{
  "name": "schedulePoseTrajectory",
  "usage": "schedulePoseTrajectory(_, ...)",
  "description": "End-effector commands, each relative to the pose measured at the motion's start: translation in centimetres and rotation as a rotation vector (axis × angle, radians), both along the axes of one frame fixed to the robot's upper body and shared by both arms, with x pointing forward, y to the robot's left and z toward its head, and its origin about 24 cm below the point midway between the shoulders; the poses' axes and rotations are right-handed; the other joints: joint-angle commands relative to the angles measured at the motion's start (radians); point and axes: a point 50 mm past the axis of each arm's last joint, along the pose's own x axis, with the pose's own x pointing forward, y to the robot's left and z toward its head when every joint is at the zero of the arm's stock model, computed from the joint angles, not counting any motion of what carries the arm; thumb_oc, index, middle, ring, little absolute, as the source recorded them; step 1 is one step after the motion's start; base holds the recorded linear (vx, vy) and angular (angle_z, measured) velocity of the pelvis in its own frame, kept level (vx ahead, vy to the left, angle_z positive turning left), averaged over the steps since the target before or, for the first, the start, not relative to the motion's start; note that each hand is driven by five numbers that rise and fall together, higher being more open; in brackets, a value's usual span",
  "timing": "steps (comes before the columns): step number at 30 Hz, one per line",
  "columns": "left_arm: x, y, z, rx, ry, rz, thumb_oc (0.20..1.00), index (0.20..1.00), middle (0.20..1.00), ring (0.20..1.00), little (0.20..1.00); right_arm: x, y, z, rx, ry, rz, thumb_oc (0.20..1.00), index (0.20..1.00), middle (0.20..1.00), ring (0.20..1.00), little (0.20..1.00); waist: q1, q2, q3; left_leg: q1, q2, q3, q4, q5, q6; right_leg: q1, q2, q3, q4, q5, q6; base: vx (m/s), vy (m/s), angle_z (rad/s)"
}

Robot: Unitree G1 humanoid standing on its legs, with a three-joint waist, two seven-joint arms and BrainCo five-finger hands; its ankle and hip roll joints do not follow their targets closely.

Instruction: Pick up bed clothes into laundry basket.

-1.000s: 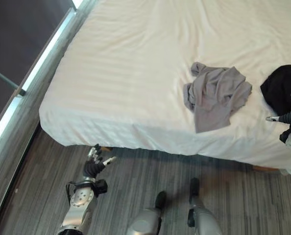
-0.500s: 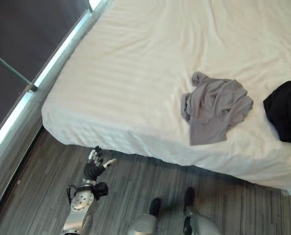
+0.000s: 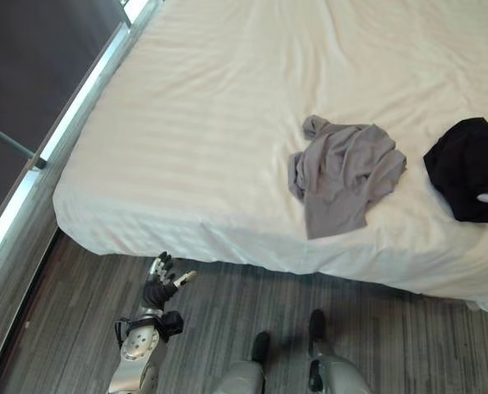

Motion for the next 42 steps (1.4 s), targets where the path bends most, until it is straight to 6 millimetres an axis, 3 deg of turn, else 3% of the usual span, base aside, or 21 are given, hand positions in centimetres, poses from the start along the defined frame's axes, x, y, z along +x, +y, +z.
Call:
schedulePoseTrajectory(1, 0.7, 0.5, 1.5, 0.066, -0.056, -0.026, 1.000, 1.000, 1.000, 1.000, 1.000, -0.2, 0.0, 0.1, -0.031, -0.040, -0.009, 1.000, 1.000, 1.000, 1.000, 1.000, 0.005, -0.023, -0.058, -0.065, 0.049, 0.001, -0.052, 0.058, -0.059, 0.087, -0.031, -0.014, 0.015, -0.159, 0.060, 0.00, 0.000, 0.00)
schedulePoseTrajectory(10, 0.8, -0.2, 1.3, 0.069, -0.044, -0.062, 1.000, 1.000, 1.000, 1.000, 1.000, -1.5, 3.2, -4.4, 0.120, -0.035, 0.047, 1.000, 1.000, 1.000, 1.000, 1.000, -0.004, -0.023, -0.078, -0.023, 0.056, 0.014, -0.052, 0.029, -0.044, 0.120, -0.039, 0.005, 0.015, -0.163, 0.062, 0.01, 0.012, -0.02)
schedulePoseTrajectory(15, 0.6, -0.3, 1.3, 0.075, -0.038, -0.075, 1.000, 1.000, 1.000, 1.000, 1.000, -1.1, 3.5, -4.1, 0.094, -0.024, 0.060, 1.000, 1.000, 1.000, 1.000, 1.000, -0.003, -0.023, -0.090, 0.000, 0.056, 0.031, -0.052, 0.017, -0.036, 0.137, -0.047, 0.018, 0.015, -0.162, 0.065, 0.02, 0.036, -0.15)
schedulePoseTrajectory(16, 1.9, 6.6, 4.7, 0.511, -0.008, 0.122, 1.000, 1.000, 1.000, 1.000, 1.000, 3.0, 16.5, -7.7, 0.286, 0.077, 0.496, 1.000, 1.000, 1.000, 1.000, 1.000, 0.022, -0.140, 0.003, -0.056, 0.009, -0.102, 0.010, 0.042, -0.018, 0.071, 0.048, 0.345, 0.231, -0.184, 0.092, -0.01, 0.086, -0.06)
schedulePoseTrajectory(19, 0.9, 7.7, 4.8, 0.510, 0.011, 0.146, 1.000, 1.000, 1.000, 1.000, 1.000, 2.2, 14.7, -9.2, 0.257, 0.147, 0.423, 1.000, 1.000, 1.000, 1.000, 1.000, 0.036, -0.165, -0.049, 0.004, 0.029, -0.018, -0.034, 0.031, -0.005, 0.107, -0.022, 0.191, 0.197, -0.184, 0.096, 0.09, 0.160, -0.48)
schedulePoseTrajectory(25, 0.7, 8.5, 4.3, 0.495, 0.054, 0.140, 1.000, 1.000, 1.000, 1.000, 1.000, 2.4, 11.5, -10.3, 0.256, 0.212, 0.276, 1.000, 1.000, 1.000, 1.000, 1.000, 0.033, -0.184, -0.061, 0.038, 0.025, 0.045, -0.045, 0.013, 0.000, 0.118, -0.062, 0.133, 0.166, -0.112, 0.132, 0.04, 0.043, -0.13)
schedulePoseTrajectory(26, 0.7, 8.9, 4.2, 0.515, 0.073, 0.130, 1.000, 1.000, 1.000, 1.000, 1.000, 2.6, 10.0, -9.6, 0.219, 0.210, 0.232, 1.000, 1.000, 1.000, 1.000, 1.000, 0.026, -0.180, -0.061, 0.046, 0.029, 0.057, -0.049, 0.006, -0.001, 0.113, -0.063, 0.125, 0.135, -0.101, 0.133, 0.05, -0.002, 0.01)
schedulePoseTrajectory(30, 1.0, 9.6, 4.9, 0.520, 0.060, 0.147, 1.000, 1.000, 1.000, 1.000, 1.000, 3.8, 8.0, -7.3, 0.161, 0.171, 0.179, 1.000, 1.000, 1.000, 1.000, 1.000, 0.011, -0.157, -0.054, 0.056, 0.041, 0.070, -0.052, -0.005, -0.005, 0.060, -0.053, 0.103, 0.084, -0.082, 0.136, 0.09, -0.014, -0.19)
schedulePoseTrajectory(31, 0.1, 10.3, 4.9, 0.497, 0.057, 0.167, 1.000, 1.000, 1.000, 1.000, 1.000, 4.1, 6.2, -5.9, 0.120, 0.162, 0.123, 1.000, 1.000, 1.000, 1.000, 1.000, 0.004, -0.140, -0.042, 0.069, 0.049, 0.067, -0.052, -0.012, -0.008, 0.001, -0.060, 0.078, 0.050, -0.054, 0.139, 0.11, -0.015, -0.15)
schedulePoseTrajectory(37, -0.8, 10.6, 5.0, 0.454, 0.019, 0.191, 1.000, 1.000, 1.000, 1.000, 1.000, 5.4, 4.9, -3.8, 0.053, 0.141, 0.063, 1.000, 1.000, 1.000, 1.000, 1.000, -0.008, -0.096, -0.014, 0.134, 0.099, 0.088, -0.052, -0.049, -0.029, -0.115, -0.083, -0.027, 0.026, -0.036, 0.149, 0.18, -0.092, -0.09)
schedulePoseTrajectory(42, -1.5, 11.1, 4.9, 0.437, 0.023, 0.189, 1.000, 1.000, 1.000, 1.000, 1.000, 4.9, 3.5, -2.6, 0.026, 0.126, 0.046, 1.000, 1.000, 1.000, 1.000, 1.000, -0.019, -0.110, -0.046, 0.167, 0.133, 0.085, -0.052, -0.081, -0.073, -0.074, -0.115, -0.045, 0.025, -0.009, 0.137, 0.26, -0.229, 0.16)
